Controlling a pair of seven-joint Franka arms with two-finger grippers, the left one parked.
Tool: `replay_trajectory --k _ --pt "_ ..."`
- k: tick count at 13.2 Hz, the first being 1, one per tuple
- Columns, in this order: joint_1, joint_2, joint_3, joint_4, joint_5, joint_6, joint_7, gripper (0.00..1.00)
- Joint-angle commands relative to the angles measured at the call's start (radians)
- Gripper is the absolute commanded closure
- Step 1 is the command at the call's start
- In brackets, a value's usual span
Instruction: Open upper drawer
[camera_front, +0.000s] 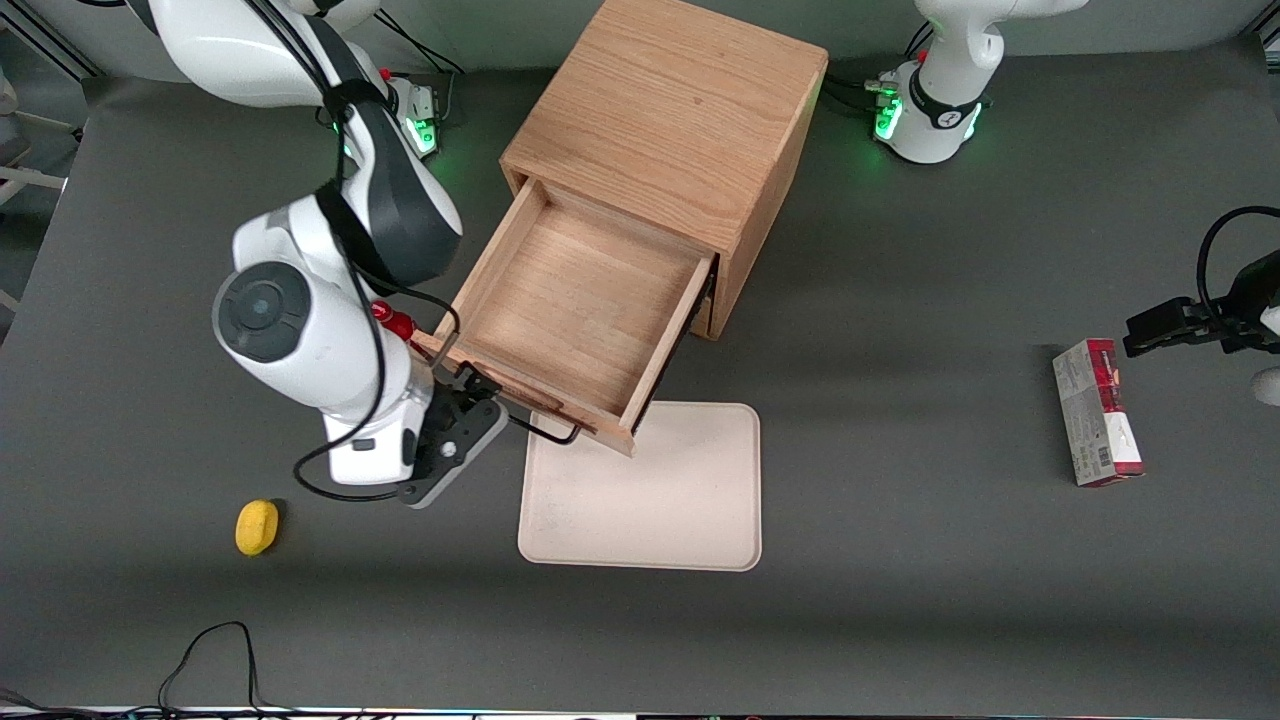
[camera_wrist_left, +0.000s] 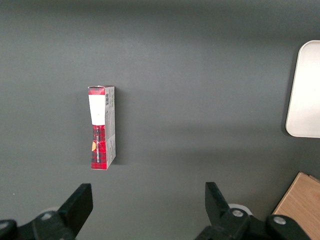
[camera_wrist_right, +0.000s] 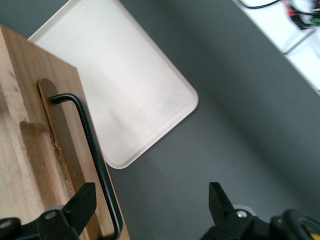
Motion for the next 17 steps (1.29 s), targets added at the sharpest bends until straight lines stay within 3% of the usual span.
replay_trajectory --k 1,4,8,11,14,17 --pt "0.002 -0.05 -0.012 0.031 -0.012 -0.064 0.123 0.0" --pt "-0.001 -0.118 -0.016 0.02 -0.015 -0.11 0.217 0.0" --pt "0.004 -0.185 -0.123 0.005 -0.017 -0.222 0.375 0.0" --pt "-0.027 -0.228 -0.197 -0.027 -0.015 -0.217 0.403 0.0" --pt "-0.119 -0.357 -0.176 -0.194 -0.02 -0.173 0.401 0.0" --pt "-0.324 -0.446 -0.031 -0.299 -0.049 -0.158 0.4 0.0"
